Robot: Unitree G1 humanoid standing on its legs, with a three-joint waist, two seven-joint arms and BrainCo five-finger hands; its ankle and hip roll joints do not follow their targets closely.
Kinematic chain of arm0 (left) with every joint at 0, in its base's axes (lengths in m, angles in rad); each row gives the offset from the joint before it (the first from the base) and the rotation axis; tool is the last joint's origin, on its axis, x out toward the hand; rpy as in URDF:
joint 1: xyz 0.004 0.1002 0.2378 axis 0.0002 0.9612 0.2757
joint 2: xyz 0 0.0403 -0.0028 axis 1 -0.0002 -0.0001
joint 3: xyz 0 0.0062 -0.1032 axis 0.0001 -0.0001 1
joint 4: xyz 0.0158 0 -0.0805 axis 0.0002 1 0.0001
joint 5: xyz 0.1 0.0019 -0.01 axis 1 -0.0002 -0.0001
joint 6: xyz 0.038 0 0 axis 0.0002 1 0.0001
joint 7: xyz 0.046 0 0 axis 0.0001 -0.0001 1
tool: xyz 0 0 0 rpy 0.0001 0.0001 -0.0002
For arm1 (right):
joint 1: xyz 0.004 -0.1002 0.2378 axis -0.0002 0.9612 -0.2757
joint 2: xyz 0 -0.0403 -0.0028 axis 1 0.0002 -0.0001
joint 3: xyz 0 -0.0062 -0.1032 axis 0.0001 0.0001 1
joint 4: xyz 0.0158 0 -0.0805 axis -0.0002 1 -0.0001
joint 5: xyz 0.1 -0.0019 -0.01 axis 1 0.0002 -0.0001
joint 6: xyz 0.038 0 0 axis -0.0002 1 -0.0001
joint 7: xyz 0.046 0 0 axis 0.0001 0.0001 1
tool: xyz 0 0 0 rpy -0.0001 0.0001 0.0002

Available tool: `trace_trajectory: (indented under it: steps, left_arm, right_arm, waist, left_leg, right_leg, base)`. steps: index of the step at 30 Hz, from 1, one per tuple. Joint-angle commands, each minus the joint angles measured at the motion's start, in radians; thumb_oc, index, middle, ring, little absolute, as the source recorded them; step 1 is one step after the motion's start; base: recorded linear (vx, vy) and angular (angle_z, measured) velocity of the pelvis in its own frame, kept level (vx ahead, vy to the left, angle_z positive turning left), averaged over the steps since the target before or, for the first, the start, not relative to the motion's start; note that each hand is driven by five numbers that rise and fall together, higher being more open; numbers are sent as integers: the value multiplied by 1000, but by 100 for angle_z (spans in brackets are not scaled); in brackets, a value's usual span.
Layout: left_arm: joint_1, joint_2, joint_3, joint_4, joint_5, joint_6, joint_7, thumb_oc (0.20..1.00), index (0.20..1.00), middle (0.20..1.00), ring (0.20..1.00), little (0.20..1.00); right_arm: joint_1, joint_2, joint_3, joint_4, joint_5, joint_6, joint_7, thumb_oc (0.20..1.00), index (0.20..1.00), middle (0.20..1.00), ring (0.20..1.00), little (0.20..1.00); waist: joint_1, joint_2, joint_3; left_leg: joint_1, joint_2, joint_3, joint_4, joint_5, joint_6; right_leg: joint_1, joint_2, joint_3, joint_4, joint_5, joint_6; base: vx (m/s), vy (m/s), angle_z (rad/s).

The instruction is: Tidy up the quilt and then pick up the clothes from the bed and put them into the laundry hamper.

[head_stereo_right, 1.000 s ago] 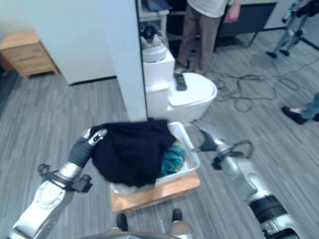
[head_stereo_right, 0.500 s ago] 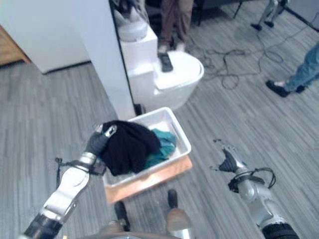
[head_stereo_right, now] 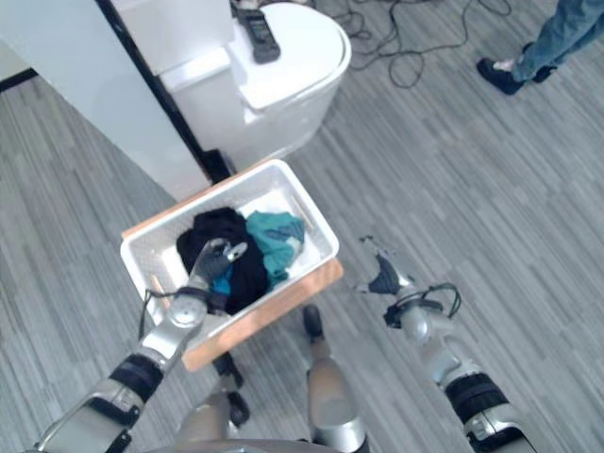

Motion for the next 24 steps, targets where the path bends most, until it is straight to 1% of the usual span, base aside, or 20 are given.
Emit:
trace_trajectory:
  steps: [1,2,3,4,5,6,7,8,9,11,13,15,17,18,19,20,21,24]
  left_arm:
    - [-17,16,24,-61,-30,-52,60,1000,1000,1000,1000,1000]
    - [5,26,33,-89,-40,-73,60,1000,1000,1000,1000,1000]
    - [50,54,59,-138,-55,-106,47,1000,1000,1000,1000,1000]
    - [51,56,60,-139,-55,-105,46,1000,1000,1000,1000,1000]
    - [97,96,97,-178,-36,-116,53,1000,1000,1000,1000,1000]
    - [97,97,98,-179,-35,-116,53,1000,1000,1000,1000,1000]
    - [124,113,118,-199,-23,-111,61,1000,1000,1000,1000,1000]
    - [172,123,147,-204,-1,-105,70,1000,1000,1000,1000,1000]
    - [172,124,148,-204,0,-104,70,1000,1000,1000,1000,1000]
    - [215,128,173,-187,5,-101,69,1000,1000,1000,1000,1000]
    - [244,116,185,-137,-24,-91,49,1000,1000,1000,1000,1000]
    - [269,100,174,5,-14,-54,3,1000,1000,1000,1000,1000]
    - [285,69,156,157,35,-21,-16,1000,1000,1000,1000,1000]
    - [283,27,128,386,110,2,10,1000,1000,1000,1000,1000]
    - [281,26,128,389,110,0,11,1000,1000,1000,1000,1000]
    - [283,-6,118,520,127,15,13,1000,1000,1000,1000,1000]
    - [284,-26,115,590,138,22,13,1000,1000,1000,1000,1000]
    - [312,-68,120,737,165,58,6,1000,1000,1000,1000,1000]
  right_arm:
    - [-1,8,4,28,48,-21,-8,1000,1000,1000,1000,1000]
    - [11,18,17,54,57,-24,2,1000,1000,1000,1000,1000]
    - [27,35,41,119,58,-24,13,1000,1000,1000,1000,1000]
    - [26,36,42,120,58,-24,12,1000,1000,1000,1000,1000]
    - [42,66,58,193,59,-17,27,1000,1000,1000,1000,1000]
    - [40,67,59,194,59,-17,26,1000,1000,1000,1000,1000]
    - [43,88,61,244,64,-7,34,1000,1000,1000,1000,1000]
    - [53,129,60,344,89,4,44,1000,1000,1000,1000,1000]
    - [51,130,61,346,89,3,43,1000,1000,1000,1000,1000]
    - [54,169,47,443,140,11,57,1000,1000,1000,1000,1000]
    - [49,204,24,545,195,23,62,1000,1000,1000,1000,1000]
    - [26,254,-40,706,300,47,73,1000,1000,1000,1000,1000]
    - [5,284,-82,833,345,74,67,1000,1000,1000,1000,1000]
    - [-10,307,-108,920,372,94,52,1000,1000,1000,1000,1000]
    - [-10,307,-108,921,372,94,51,1000,1000,1000,1000,1000]
    - [-11,320,-114,935,389,97,43,1000,1000,1000,1000,1000]
    - [-11,330,-120,933,411,97,46,1000,1000,1000,1000,1000]
    - [-9,365,-119,929,454,96,43,1000,1000,1000,1000,1000]
  waist:
    - [20,11,-43]
    - [26,12,-50]
    - [36,17,-61]
    - [36,15,-61]
    - [50,19,-77]
    - [50,18,-78]
    - [59,18,-88]
    - [77,23,-106]
    - [77,22,-107]
    - [92,24,-126]
    - [103,24,-139]
    - [109,27,-151]
    - [115,29,-159]
    - [118,29,-172]
    - [118,30,-172]
    - [119,29,-174]
    - [120,26,-180]
    - [123,20,-193]
  left_leg:
    - [72,6,-57,1,-121,-18]
    - [92,4,-61,1,-126,-18]
    - [127,1,-71,1,-137,-19]
    - [125,1,-70,1,-134,-19]
    - [157,-2,-81,1,-145,-19]
    - [154,-3,-81,1,-142,-19]
    - [168,-4,-89,1,-144,-18]
    - [195,-10,-103,1,-153,-16]
    - [192,-10,-103,1,-150,-16]
    - [212,-14,-112,1,-154,-14]
    - [227,-18,-120,1,-157,-11]
    - [244,-22,-124,1,-159,-9]
    - [255,-23,-130,1,-165,-4]
    - [257,-25,-132,1,-164,-2]
    - [257,-25,-132,1,-165,-2]
    - [265,-27,-132,1,-168,-1]
    - [266,-28,-130,1,-167,0]
    - [273,-30,-126,1,-174,3]
  right_leg:
    - [16,-1,-59,-2,-157,31]
    - [41,-3,-65,-2,-163,27]
    - [86,-5,-77,-2,-175,26]
    - [84,-6,-76,-2,-172,25]
    - [127,-7,-87,-2,-186,25]
    - [124,-7,-87,-2,-183,24]
    - [144,-6,-93,-2,-189,21]
    - [182,-4,-105,-2,-202,19]
    - [179,-4,-104,-2,-199,18]
    - [206,-5,-115,-2,-209,16]
    - [226,-6,-122,-2,-214,14]
    - [245,-9,-125,-2,-217,14]
    - [260,-10,-129,-2,-221,14]
    - [263,-12,-129,-2,-220,13]
    - [262,-12,-129,-2,-221,13]
    - [270,-12,-129,-2,-222,14]
    - [270,-13,-129,-2,-221,14]
    - [275,-14,-125,-2,-223,13]
  base:
    - [70,7,15]
    - [103,9,25]
    - [78,-1,32]
    - [99,-1,38]
    - [41,-7,34]
    - [81,-15,35]
    - [75,-18,30]
    - [75,-17,27]
    - [53,0,25]
    - [36,6,26]
    - [43,12,26]
    - [22,49,18]
    - [16,54,0]
    - [17,40,2]
    - [15,49,3]
    - [15,32,4]
    - [34,44,-2]
    - [23,38,-9]
